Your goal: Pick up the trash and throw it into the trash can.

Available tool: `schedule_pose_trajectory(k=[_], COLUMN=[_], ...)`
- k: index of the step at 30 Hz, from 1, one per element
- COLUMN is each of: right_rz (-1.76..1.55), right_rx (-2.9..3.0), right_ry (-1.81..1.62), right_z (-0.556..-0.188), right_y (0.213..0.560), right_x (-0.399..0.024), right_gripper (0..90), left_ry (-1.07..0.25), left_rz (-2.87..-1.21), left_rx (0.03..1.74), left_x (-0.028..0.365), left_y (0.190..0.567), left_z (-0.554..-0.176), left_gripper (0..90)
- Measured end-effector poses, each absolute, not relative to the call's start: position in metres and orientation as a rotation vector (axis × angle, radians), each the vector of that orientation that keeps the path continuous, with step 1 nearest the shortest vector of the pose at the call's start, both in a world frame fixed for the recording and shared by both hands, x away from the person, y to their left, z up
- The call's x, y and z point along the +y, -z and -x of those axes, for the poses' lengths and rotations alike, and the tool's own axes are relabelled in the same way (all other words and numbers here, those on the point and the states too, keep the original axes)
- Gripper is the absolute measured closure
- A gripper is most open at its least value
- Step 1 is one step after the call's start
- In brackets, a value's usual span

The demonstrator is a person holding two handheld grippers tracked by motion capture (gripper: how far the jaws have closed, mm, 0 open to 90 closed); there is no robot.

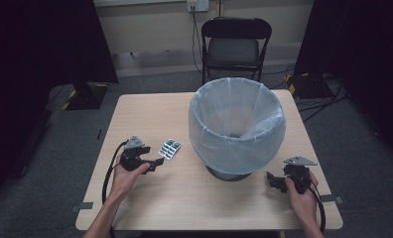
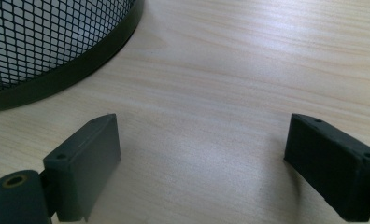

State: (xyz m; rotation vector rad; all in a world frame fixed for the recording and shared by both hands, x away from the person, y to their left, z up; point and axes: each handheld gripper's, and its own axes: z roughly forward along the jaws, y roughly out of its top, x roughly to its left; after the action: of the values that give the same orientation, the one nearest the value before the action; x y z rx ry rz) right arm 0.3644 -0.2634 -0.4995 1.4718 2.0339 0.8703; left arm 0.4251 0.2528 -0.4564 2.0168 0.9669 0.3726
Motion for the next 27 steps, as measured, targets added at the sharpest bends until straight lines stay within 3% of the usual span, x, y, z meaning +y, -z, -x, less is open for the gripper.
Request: schedule_pose_trajectory(k=[7, 20, 27], right_rz=[-1.472, -1.472, -1.472], right_rx=[2.034, 2.034, 2.034], right_ry=[-0.87, -0.871, -0.871], right_z=[-0.364, -0.364, -0.364], right_y=[0.499, 0.499, 0.499], right_x=[-0.263, -0.263, -0.263], right_gripper=[9.6, 9.6, 9.6], left_ry=[-0.343, -0.288, -0.338], left_rz=[-2.0, -2.067, -2.148], left_rx=[0.939, 1.029, 1.018], left_x=[0.24, 0.221, 0.204], left_y=[0.446, 0.486, 0.488], left_z=[-0.455, -0.491, -0.496], left_gripper=[18.3, 17.4, 17.5])
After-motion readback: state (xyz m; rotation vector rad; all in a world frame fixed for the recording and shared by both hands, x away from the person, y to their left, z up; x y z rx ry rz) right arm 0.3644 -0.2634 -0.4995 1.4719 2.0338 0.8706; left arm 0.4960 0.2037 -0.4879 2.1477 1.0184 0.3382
